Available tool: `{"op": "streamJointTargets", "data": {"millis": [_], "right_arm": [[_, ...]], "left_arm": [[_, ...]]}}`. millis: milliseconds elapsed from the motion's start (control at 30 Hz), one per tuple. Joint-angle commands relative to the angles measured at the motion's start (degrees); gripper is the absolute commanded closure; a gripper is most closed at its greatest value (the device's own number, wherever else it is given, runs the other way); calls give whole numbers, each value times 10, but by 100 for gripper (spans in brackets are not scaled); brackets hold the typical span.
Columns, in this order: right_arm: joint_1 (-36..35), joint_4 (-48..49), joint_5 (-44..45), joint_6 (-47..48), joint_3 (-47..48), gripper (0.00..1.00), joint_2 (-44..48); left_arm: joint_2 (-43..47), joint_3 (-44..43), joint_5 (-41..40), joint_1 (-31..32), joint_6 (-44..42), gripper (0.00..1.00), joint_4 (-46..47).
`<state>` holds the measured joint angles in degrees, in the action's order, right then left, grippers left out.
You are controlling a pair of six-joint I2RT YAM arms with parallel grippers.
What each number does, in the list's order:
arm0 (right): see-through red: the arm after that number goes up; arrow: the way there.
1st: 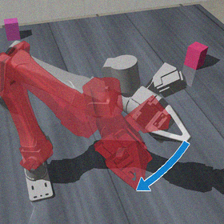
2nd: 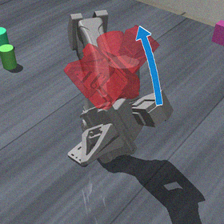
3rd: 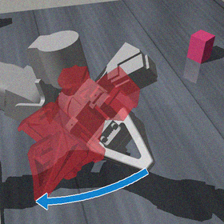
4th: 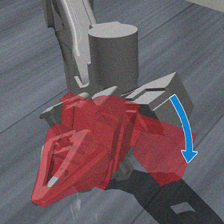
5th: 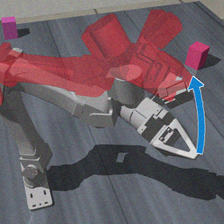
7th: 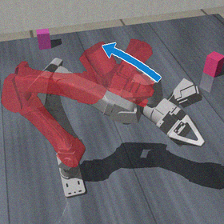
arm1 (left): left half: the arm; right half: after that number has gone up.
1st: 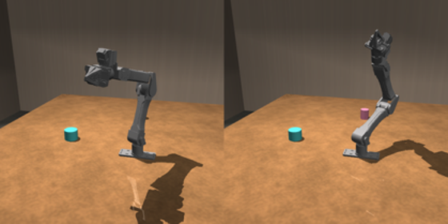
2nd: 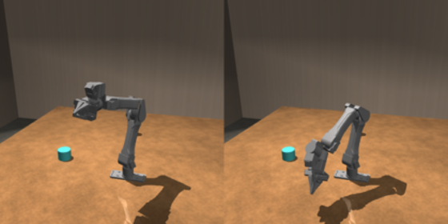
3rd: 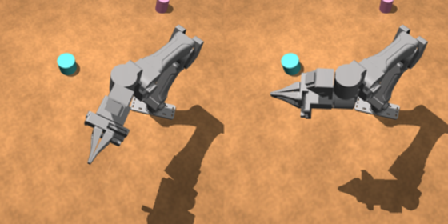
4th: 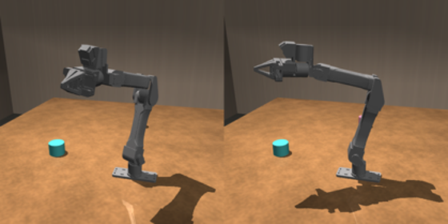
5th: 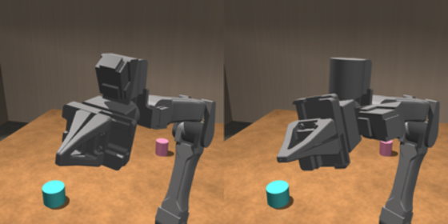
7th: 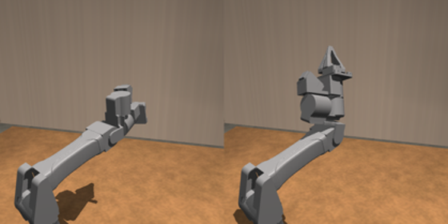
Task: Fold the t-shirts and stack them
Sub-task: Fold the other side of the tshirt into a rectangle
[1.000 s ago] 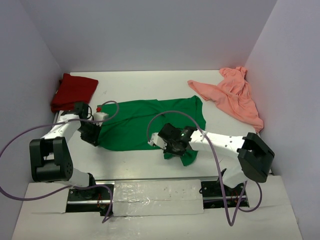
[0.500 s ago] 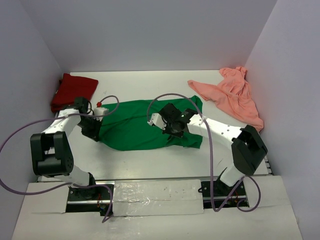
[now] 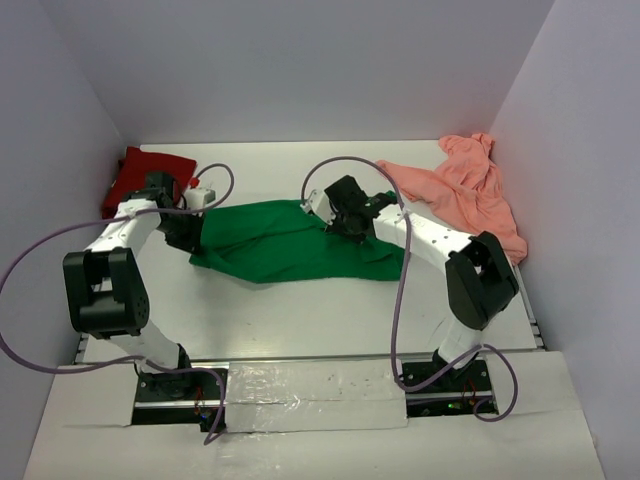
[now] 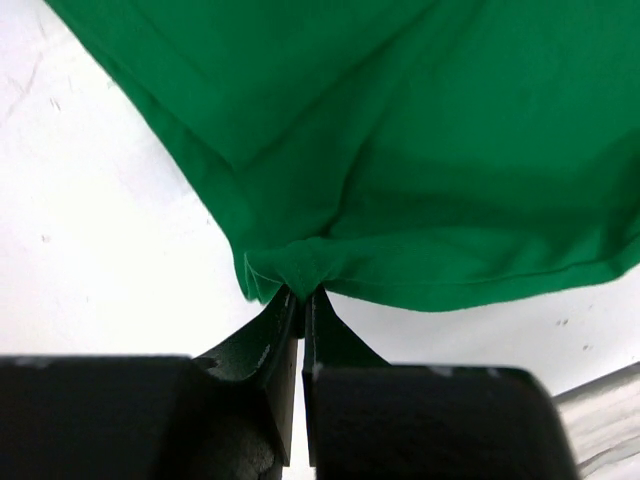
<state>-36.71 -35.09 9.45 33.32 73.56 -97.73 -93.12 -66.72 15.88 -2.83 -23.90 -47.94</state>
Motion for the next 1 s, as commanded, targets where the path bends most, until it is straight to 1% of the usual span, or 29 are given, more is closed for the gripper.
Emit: {"op": "streamJointTargets", "data": {"millis": [0, 367, 567, 733, 967], "right_arm": [[15, 42, 17, 7, 27, 100, -16], [52, 106, 49, 11, 57, 100, -56], [62, 129, 66, 22, 79, 100, -76], [62, 142, 71, 25, 79, 100, -86], [70, 186, 86, 42, 69, 100, -99]], "left_arm": [[-20, -33, 29, -1, 13, 96, 21], [-62, -65, 30, -2, 16, 96, 32], [-75, -66, 29, -6, 11, 96, 31], [-76, -57, 26, -9, 8, 96, 37], [-82, -55, 23, -24, 10, 97, 54]]}}
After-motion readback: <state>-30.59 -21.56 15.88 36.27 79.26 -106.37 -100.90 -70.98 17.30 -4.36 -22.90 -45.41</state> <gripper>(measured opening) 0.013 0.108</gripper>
